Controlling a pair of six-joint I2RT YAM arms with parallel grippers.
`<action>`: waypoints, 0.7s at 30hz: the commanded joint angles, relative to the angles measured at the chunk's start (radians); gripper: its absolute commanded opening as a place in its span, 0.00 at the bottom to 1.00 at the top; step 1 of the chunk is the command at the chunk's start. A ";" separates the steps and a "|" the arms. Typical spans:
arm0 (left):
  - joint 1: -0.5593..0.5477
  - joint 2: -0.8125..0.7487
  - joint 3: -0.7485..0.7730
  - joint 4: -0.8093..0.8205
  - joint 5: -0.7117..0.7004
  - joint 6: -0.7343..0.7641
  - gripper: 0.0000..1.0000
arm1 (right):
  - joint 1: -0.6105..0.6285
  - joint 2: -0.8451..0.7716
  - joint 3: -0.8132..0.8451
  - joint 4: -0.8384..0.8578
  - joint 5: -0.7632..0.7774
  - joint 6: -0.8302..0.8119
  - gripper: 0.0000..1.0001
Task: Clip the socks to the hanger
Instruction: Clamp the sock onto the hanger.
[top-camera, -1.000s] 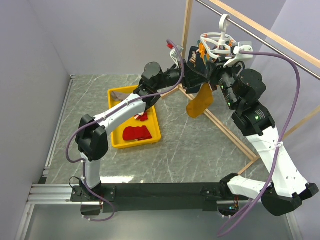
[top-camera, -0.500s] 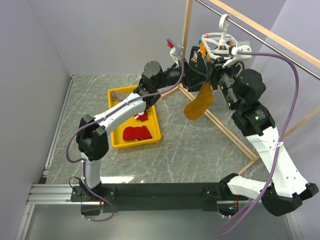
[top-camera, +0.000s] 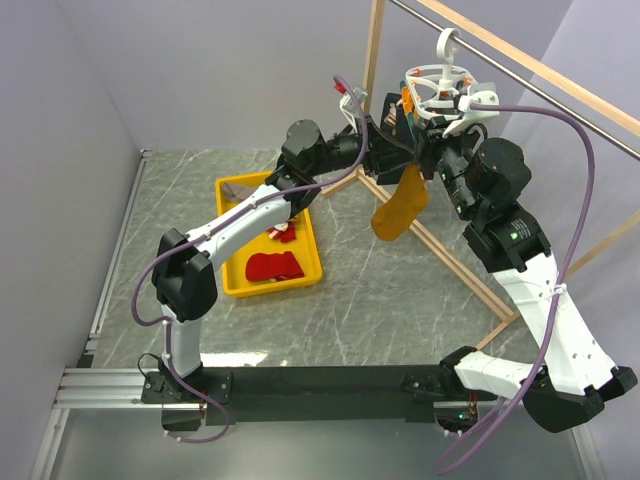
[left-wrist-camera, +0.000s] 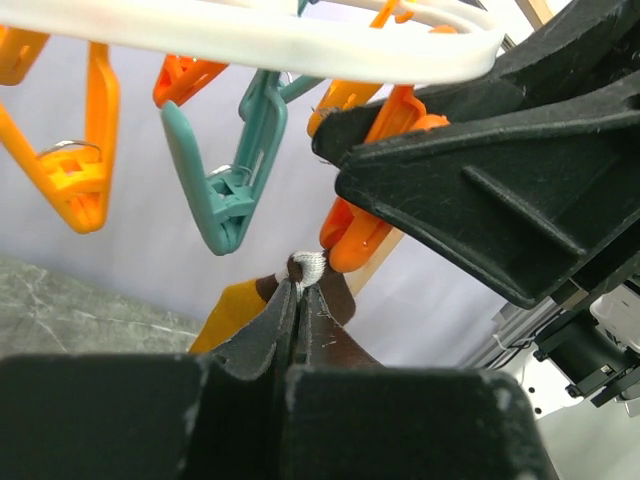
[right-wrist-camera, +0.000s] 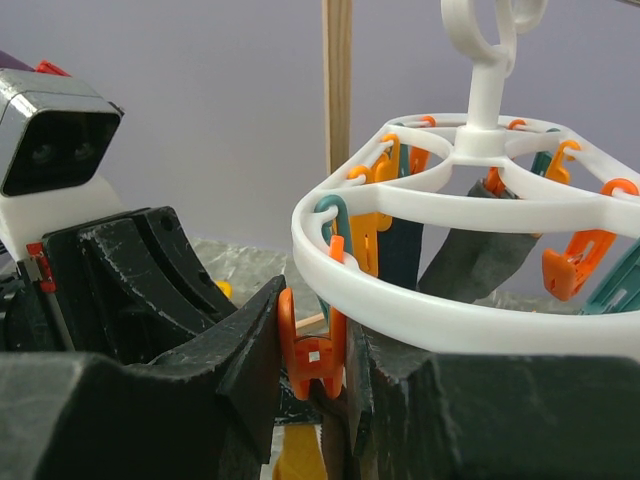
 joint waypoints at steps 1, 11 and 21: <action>0.020 -0.020 0.048 0.044 0.018 -0.006 0.01 | -0.001 -0.014 0.030 -0.039 -0.055 -0.018 0.01; 0.023 -0.015 0.074 0.068 0.064 -0.014 0.01 | -0.001 -0.018 0.024 -0.036 -0.055 -0.017 0.01; 0.023 -0.037 0.045 0.093 0.111 -0.003 0.01 | 0.001 -0.003 0.041 -0.033 -0.053 -0.020 0.01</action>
